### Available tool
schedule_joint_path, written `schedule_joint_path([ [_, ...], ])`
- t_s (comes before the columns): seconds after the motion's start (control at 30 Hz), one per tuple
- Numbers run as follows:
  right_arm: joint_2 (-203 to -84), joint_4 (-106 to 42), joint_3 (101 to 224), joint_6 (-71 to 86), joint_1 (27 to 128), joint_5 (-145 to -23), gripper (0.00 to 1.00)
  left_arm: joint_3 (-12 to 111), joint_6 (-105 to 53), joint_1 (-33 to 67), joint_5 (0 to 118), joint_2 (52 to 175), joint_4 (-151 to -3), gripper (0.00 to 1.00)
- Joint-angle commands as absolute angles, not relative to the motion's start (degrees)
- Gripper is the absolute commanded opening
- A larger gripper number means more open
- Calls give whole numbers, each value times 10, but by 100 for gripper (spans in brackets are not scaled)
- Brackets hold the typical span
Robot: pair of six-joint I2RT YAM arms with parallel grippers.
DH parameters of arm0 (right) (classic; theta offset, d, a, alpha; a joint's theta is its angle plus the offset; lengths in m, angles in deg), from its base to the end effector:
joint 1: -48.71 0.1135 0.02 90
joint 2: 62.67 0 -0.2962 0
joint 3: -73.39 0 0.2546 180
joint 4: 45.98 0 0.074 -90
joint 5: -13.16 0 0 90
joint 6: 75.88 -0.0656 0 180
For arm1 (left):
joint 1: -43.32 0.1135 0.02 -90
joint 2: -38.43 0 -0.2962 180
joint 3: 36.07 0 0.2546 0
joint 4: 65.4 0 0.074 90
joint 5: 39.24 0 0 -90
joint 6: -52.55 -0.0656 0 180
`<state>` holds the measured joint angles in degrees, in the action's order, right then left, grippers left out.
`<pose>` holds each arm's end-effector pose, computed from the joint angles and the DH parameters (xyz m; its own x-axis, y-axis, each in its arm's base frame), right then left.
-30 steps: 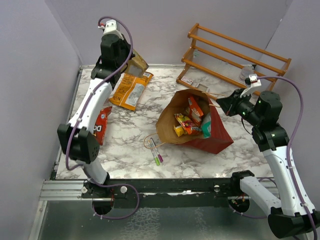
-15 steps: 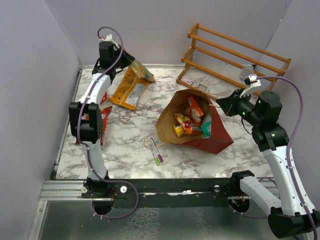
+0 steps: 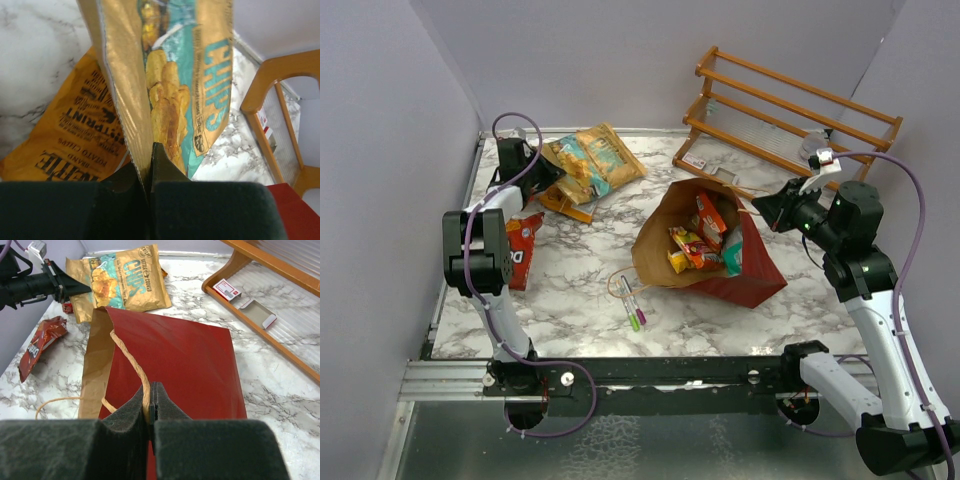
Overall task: Take the snacks out of the paper bag
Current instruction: Place the snack at the center of the board, then take out the snack from the paper bag.
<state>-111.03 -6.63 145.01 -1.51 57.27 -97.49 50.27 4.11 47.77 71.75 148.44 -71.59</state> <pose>0.1817 0.0507 0.3979 -0.3917 0.1960 -0.8990 -0.3830 0.8537 0.3530 0.4722 0.0132 0.2223 -0.5288 -0.6624 -0.5306 -0.1518 0.6889 -0.7088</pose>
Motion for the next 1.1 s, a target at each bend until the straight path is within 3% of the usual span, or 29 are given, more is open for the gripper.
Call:
schedule_joint_path([
  [0.0, -1111, -64, 1459, -16, 574, -986, 1, 505, 23, 495, 694, 1464, -725, 0],
  [0.13, -1108, -58, 1458, -16, 574, -985, 1, 549, -1, 499, 690, 1487, -773, 1],
  [0.23, -1106, -56, 1456, -15, 574, -984, 1, 581, -12, 499, 696, 1500, -802, 16],
  [0.4, -1103, -49, 1456, -13, 574, -985, 1, 555, -11, 499, 703, 1443, -788, 50],
  [0.53, -1099, -44, 1452, -13, 574, -992, 1, 520, -20, 498, 715, 1369, -798, 65],
  [0.83, -1068, -35, 1410, -8, 574, -1044, 1, 361, -22, 445, 768, 1136, -803, 71],
  [1.07, -1059, -9, 1407, 6, 574, -1051, 1, 271, -11, 256, 706, 992, -840, 71],
])
